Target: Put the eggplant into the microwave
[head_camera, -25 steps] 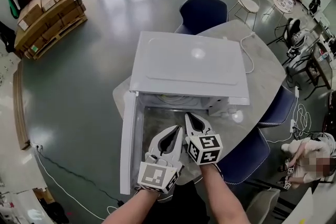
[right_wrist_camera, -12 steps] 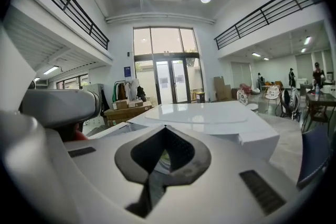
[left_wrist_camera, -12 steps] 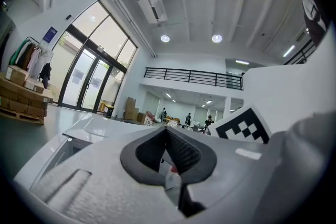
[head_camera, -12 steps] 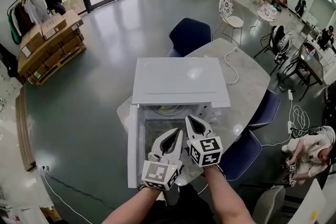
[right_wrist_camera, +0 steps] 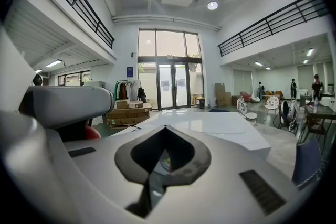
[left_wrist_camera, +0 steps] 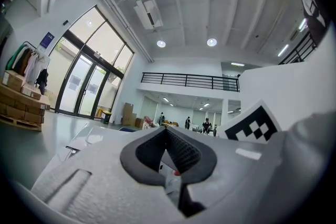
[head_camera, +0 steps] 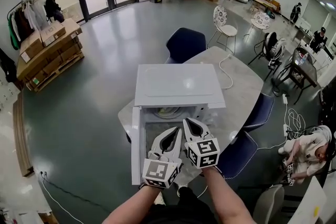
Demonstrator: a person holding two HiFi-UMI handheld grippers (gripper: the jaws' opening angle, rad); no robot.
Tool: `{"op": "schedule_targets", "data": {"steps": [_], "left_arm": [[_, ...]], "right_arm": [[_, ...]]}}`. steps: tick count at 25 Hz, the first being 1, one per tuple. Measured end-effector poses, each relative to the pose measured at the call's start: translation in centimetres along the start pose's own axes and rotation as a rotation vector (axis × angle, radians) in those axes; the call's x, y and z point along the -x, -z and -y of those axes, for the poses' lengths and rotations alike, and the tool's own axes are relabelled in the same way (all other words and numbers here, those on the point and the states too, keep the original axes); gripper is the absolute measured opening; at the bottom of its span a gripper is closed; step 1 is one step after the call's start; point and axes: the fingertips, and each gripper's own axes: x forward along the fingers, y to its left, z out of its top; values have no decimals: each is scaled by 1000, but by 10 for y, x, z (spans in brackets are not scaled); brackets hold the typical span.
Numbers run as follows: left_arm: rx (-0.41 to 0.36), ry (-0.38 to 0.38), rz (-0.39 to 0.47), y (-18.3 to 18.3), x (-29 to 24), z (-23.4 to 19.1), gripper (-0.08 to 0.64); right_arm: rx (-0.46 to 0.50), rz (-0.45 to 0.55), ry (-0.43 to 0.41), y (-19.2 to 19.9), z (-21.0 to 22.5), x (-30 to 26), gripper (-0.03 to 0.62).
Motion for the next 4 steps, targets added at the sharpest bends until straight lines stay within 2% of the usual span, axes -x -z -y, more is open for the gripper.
{"op": "schedule_targets", "data": {"steps": [4], "left_arm": [[-4,8,2,-5,15,4,6]], "right_arm": [[3,0,7,-2,-13,11,0]]}}
